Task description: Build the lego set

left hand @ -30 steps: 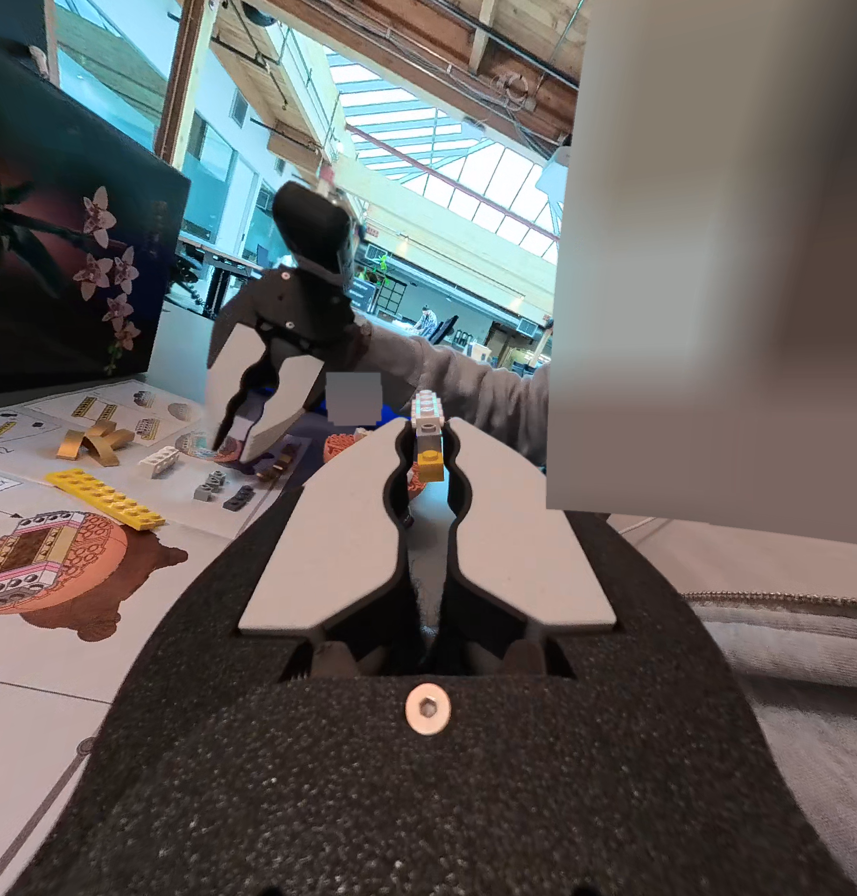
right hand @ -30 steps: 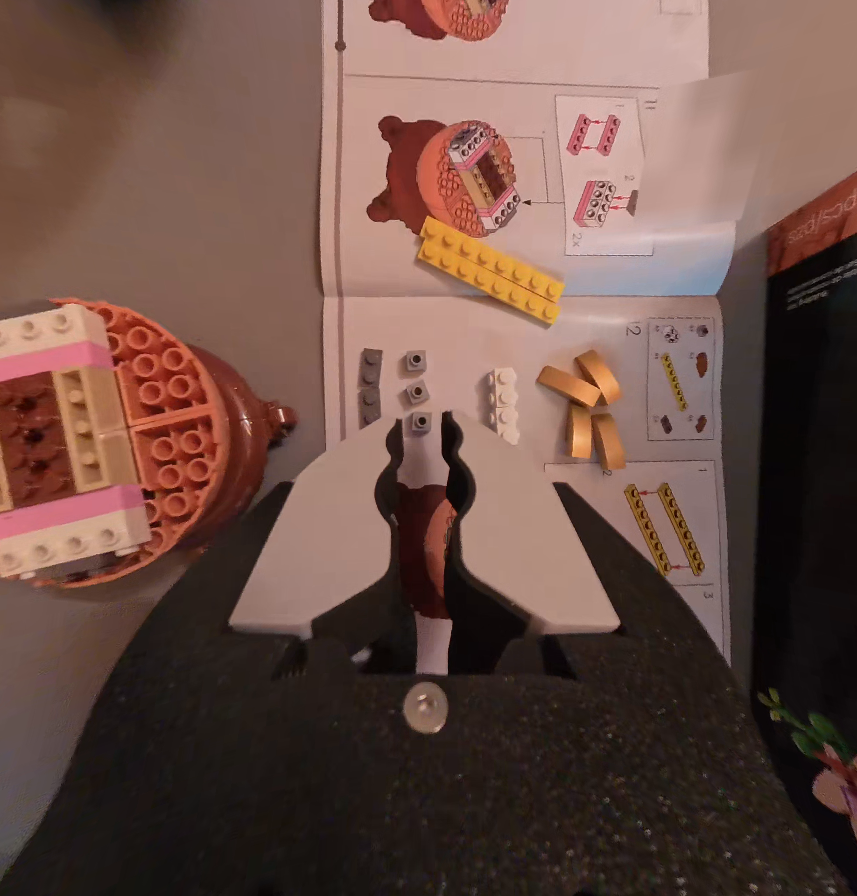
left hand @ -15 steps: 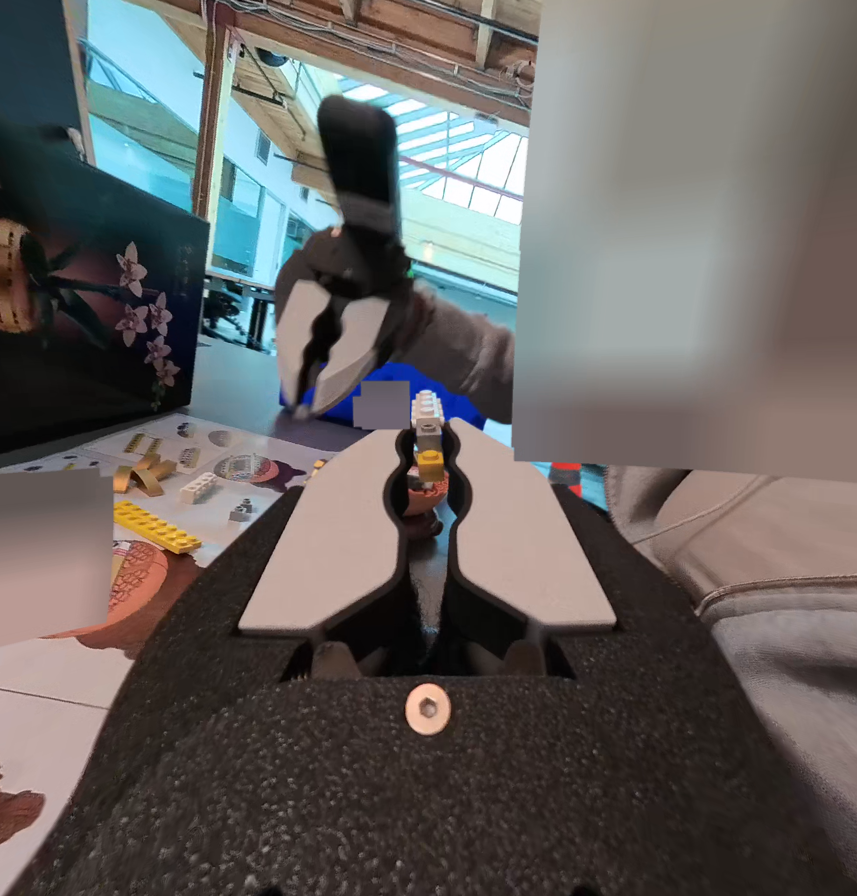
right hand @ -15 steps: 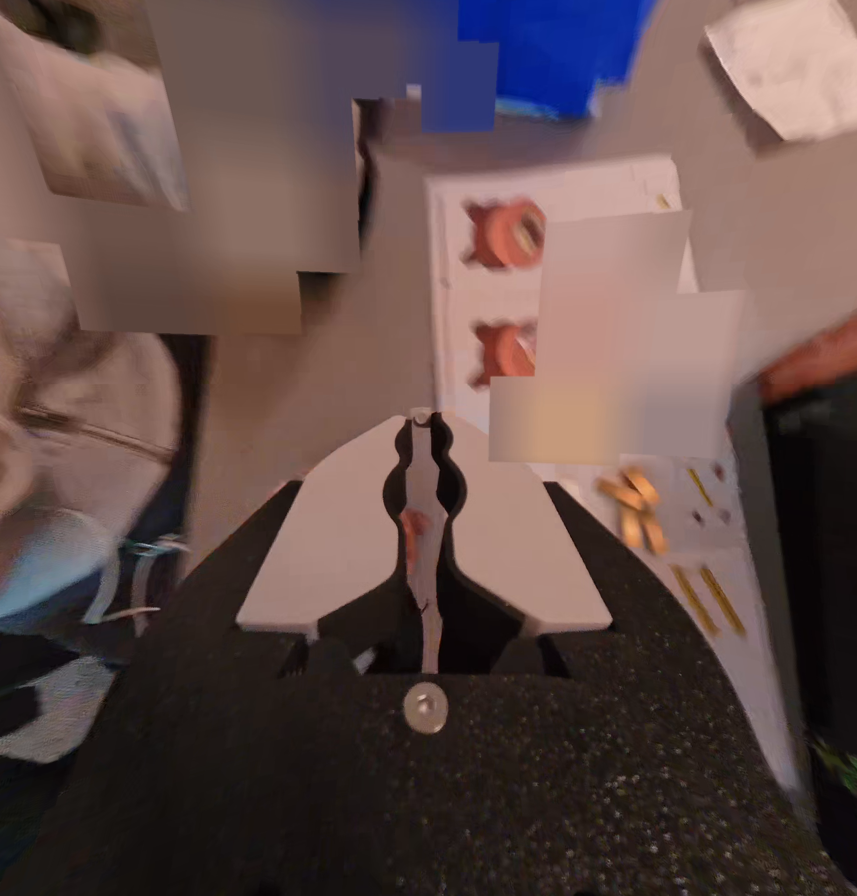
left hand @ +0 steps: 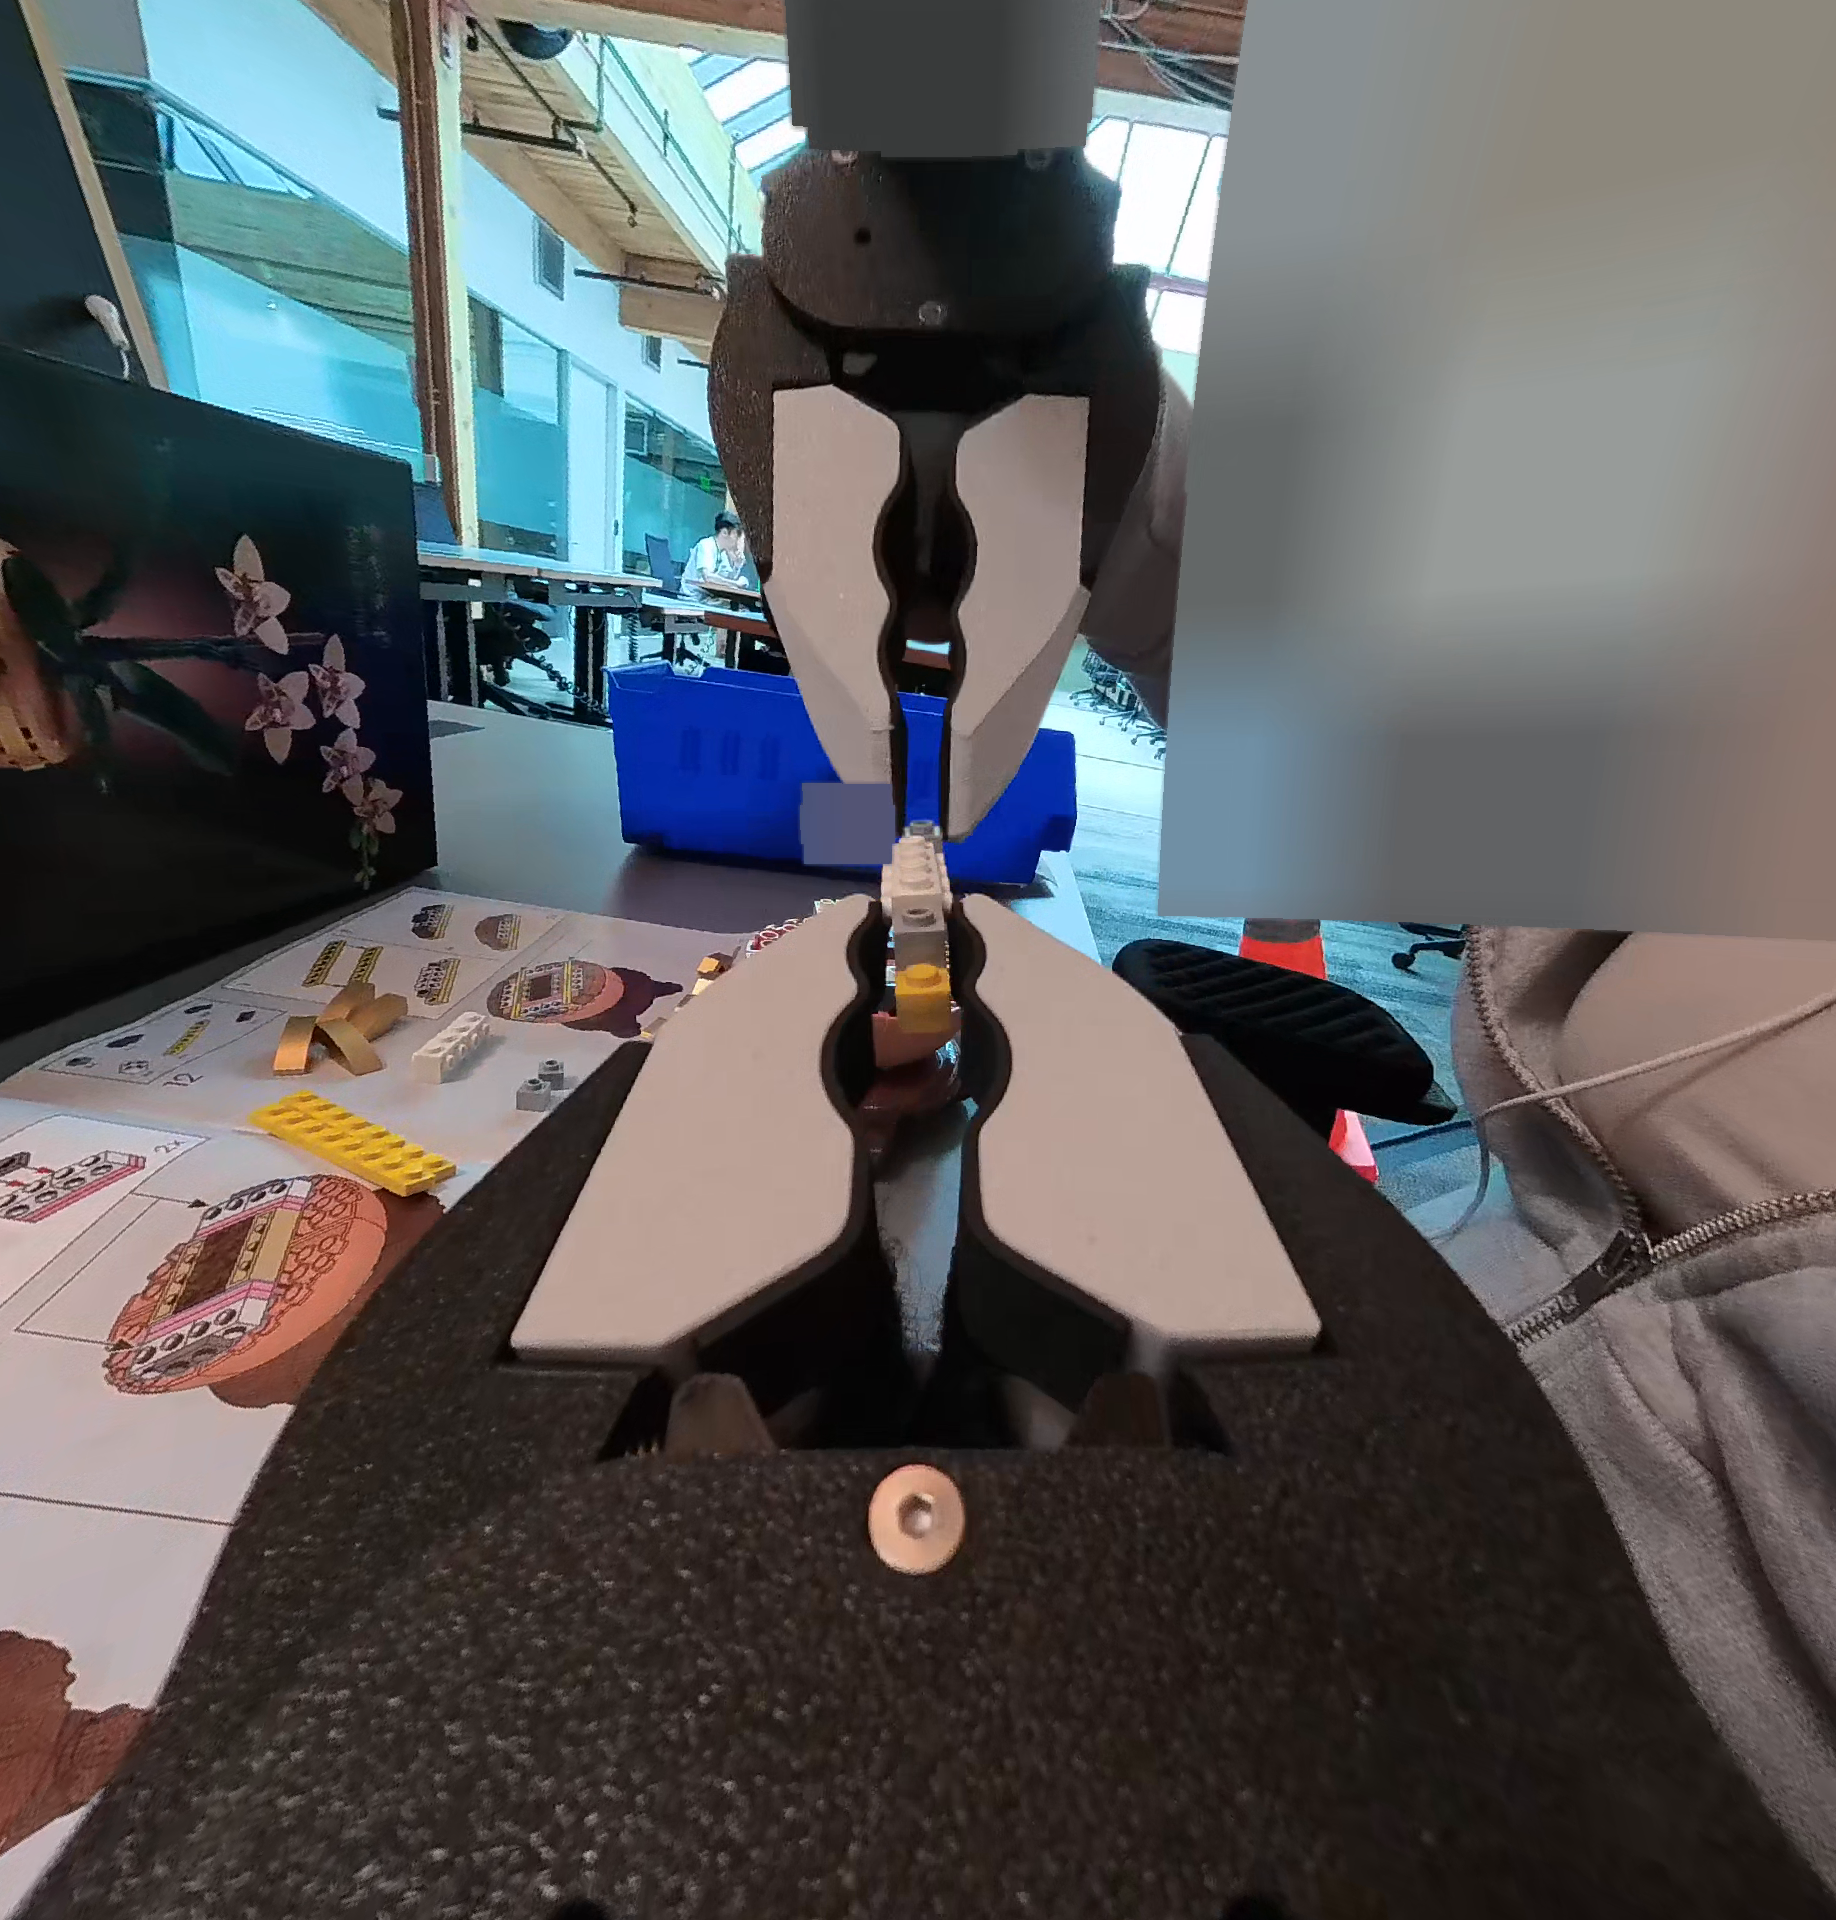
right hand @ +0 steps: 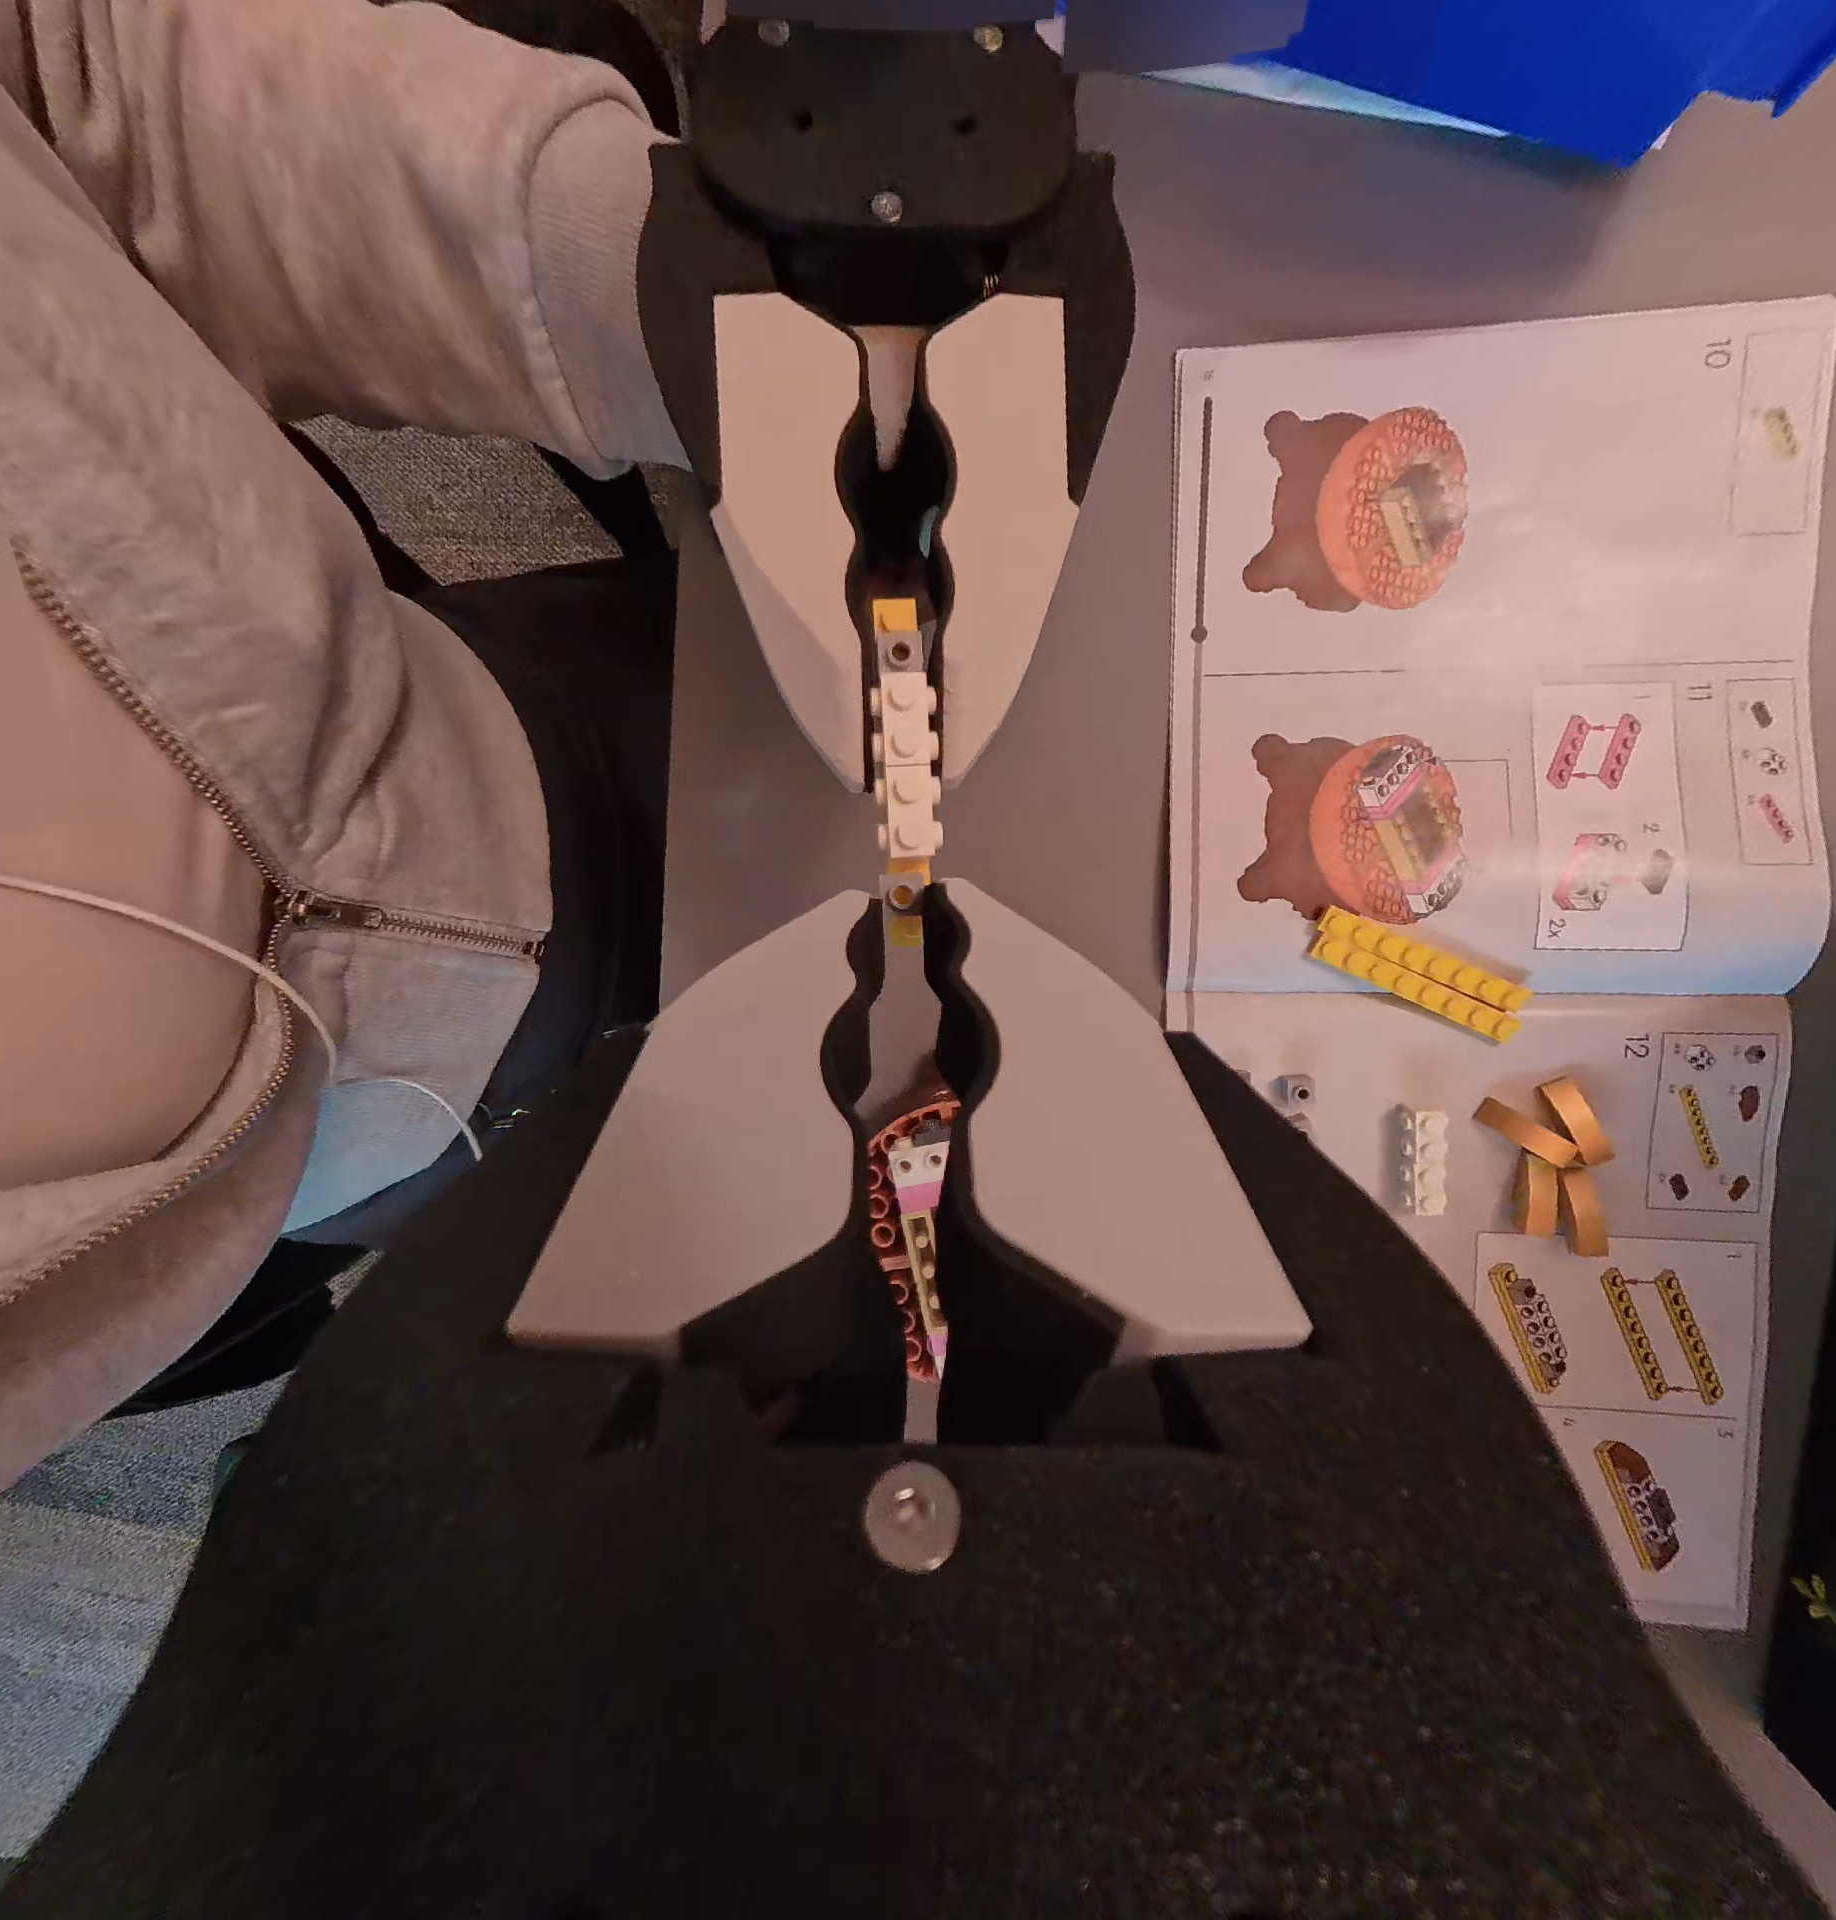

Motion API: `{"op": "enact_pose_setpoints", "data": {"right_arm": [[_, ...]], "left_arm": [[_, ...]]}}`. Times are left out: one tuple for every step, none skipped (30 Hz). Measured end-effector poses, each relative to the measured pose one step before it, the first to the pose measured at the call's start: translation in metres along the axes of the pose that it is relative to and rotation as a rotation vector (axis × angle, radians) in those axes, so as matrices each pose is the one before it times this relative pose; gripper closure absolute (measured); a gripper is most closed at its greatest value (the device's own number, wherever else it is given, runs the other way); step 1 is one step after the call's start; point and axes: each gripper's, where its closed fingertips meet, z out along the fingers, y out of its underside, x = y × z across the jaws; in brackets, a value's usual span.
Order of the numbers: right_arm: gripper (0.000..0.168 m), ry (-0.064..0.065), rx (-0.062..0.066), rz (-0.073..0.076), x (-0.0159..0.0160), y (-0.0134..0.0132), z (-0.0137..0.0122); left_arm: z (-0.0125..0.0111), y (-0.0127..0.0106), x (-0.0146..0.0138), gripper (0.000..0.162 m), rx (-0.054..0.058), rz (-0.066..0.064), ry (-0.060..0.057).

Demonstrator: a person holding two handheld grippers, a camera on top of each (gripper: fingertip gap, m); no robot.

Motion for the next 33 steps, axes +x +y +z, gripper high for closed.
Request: {"op": "enact_pose_setpoints", "data": {"right_arm": [[0.161,0.0047,-0.0096,0.0002,0.00045,0.00029,0.00082],[0.162,0.0018,-0.0054,-0.0023,0.00004,-0.00021,0.00076],[0.161,-0.0009,-0.0037,-0.0006,-0.00019,-0.00017,0.00058],[0.161,0.0028,-0.0023,0.002,0.0004,-0.00039,0.00031],[0.162,-0.0032,-0.0005,-0.0012,-0.00033,-0.00047,0.00026],[0.161,0.0002,-0.0003,-0.0024,0.00006,-0.00015,0.00022],[0.162,0.0002,0.0014,0.0024,0.00031,-0.00041,0.00005],[0.161,-0.0026,0.0029,0.0031,0.00002,-0.00051,-0.00003],[0.161,-0.0007,0.0041,0.0024,0.00022,-0.00058,-0.00022],[0.161,0.0001,0.0043,0.0032,0.00035,-0.00067,-0.00029],[0.161,0.0018,0.0067,0.0024,0.00043,-0.00092,-0.00048],[0.161,0.0025,0.0096,0.001,0.00041,-0.0013,-0.00071],[0.161,0.0035,0.0122,0.0011,0.00065,-0.00157,-0.00095],[0.16,0.0029,0.0089,0.0012,0.0005,-0.00104,-0.00101],[0.16,0.0019,0.0056,0.0006,0.00032,-0.00064,-0.00074],[0.16,0.0013,0.0059,-0.0012,0.00006,-0.0007,-0.00066],[0.16,0.003,0.0024,-0.0022,0.00021,-0.00045,-0.00053],[0.16,0.0022,0.0004,-0.0017,0.00008,-0.00015,-0.00022],[0.16,0.0012,0.0036,-0.0016,-0.00009,-0.00076,-0.00011],[0.16,0.0009,0.0028,-0.0013,-0.00004,-0.00062,-0.00008],[0.16,0.0,0.0005,-0.0004,-0.00013,-0.00034,0.00012],[0.16,-0.0003,-0.0007,-0.0025,-0.00015,-0.00033,0.00014],[0.16,0.0011,-0.0029,-0.0045,-0.00011,0.00012,0.00015],[0.16,0.0028,-0.0037,-0.0027,0.00006,0.00004,0.0002],[0.16,0.0025,-0.0042,-0.0016,0.00013,0.00006,0.00016],[0.16,0.002,-0.0026,-0.0019,0.0,-0.00015,0.00005],[0.16,0.0026,-0.0004,-0.003,0.00004,-0.00047,-0.00024],[0.16,0.0023,0.001,-0.0024,-0.00005,-0.00076,-0.00031],[0.16,0.0025,0.0014,-0.0024,-0.00004,-0.00087,-0.00036],[0.16,0.0033,0.0002,-0.0021,0.00018,-0.00063,-0.00028],[0.16,0.0014,0.0003,-0.0018,-0.00009,-0.00058,-0.00019],[0.16,0.0025,-0.0007,-0.0021,0.00008,-0.00041,-0.00018],[0.159,0.0031,-0.0006,-0.0026,0.0001,-0.00035,-0.00009]], "left_arm": [[0.00007,-0.00015,0.00028,0.152,0.0005,0.0,0.0013],[0.00016,0.00015,0.00026,0.152,-0.0002,-0.0005,0.002],[0.00019,0.0,0.0001,0.152,0.0001,-0.0005,0.0015],[0.00021,-0.00013,0.00034,0.152,0.0019,-0.0009,0.0023],[0.00003,-0.00025,0.00037,0.152,0.0039,-0.0009,0.0026],[-0.00014,-0.00051,-0.00006,0.152,0.0045,-0.0013,0.0009],[-0.00024,-0.00031,-0.00015,0.152,0.0035,-0.0026,0.0004],[-0.0002,-0.00049,-0.0002,0.152,0.004,-0.0029,0.0005],[-0.00032,-0.00058,-0.0002,0.152,0.0057,-0.0041,0.0006],[-0.00013,-0.00077,-0.00033,0.152,0.0077,-0.0069,-0.0002],[-0.00012,-0.00087,-0.0004,0.152,0.0086,-0.0098,0.0001],[-0.00023,-0.00111,-0.0005,0.152,0.0104,-0.0116,-0.0002],[-0.0003,-0.00151,-0.00045,0.152,0.0121,-0.012,0.0004],[-0.00036,-0.0018,0.00005,0.152,0.0134,-0.011,0.0029],[-0.00041,-0.0022,0.00038,0.152,0.0146,-0.01,0.0046],[-0.00039,-0.00139,-0.00001,0.152,0.0081,-0.0061,0.0015],[-0.0002,-0.00032,-0.00019,0.152,0.0015,-0.0008,-0.0009],[-0.00007,-0.00027,-0.00017,0.152,0.0017,0.0005,-0.0013],[0.0001,-0.00014,0.00016,0.152,0.0013,0.0001,0.0005],[0.00019,-0.00009,0.00023,0.152,0.0006,0.0006,0.0006],[0.00007,-0.00003,0.00025,0.152,0.0001,0.0015,0.0004],[-0.00003,0.00005,0.00002,0.152,-0.0009,0.0011,-0.0002],[-0.00009,-0.00007,-0.00002,0.152,-0.0004,0.0009,0.0],[-0.0001,0.00002,0.00007,0.152,-0.0007,0.0014,-0.0005],[0.00002,-0.00003,-0.0001,0.152,-0.0008,0.0017,-0.0016],[0.00001,0.00008,-0.00005,0.152,-0.0002,0.0018,-0.0009],[0.00001,-0.00021,0.0,0.152,0.0009,0.0011,-0.0004],[-0.0001,-0.00045,0.00007,0.152,0.0022,0.0001,0.0],[-0.00009,-0.00044,0.00008,0.152,0.0028,-0.0001,0.0002],[-0.00014,-0.00063,0.00004,0.152,0.0031,-0.0007,0.0],[-0.00019,-0.00054,-0.00004,0.152,0.003,-0.0011,0.0001],[-0.00017,-0.00028,0.00007,0.152,0.0016,-0.0002,0.0],[-0.00008,-0.00029,-0.00013,0.152,0.0011,0.0007,-0.0011]]}}
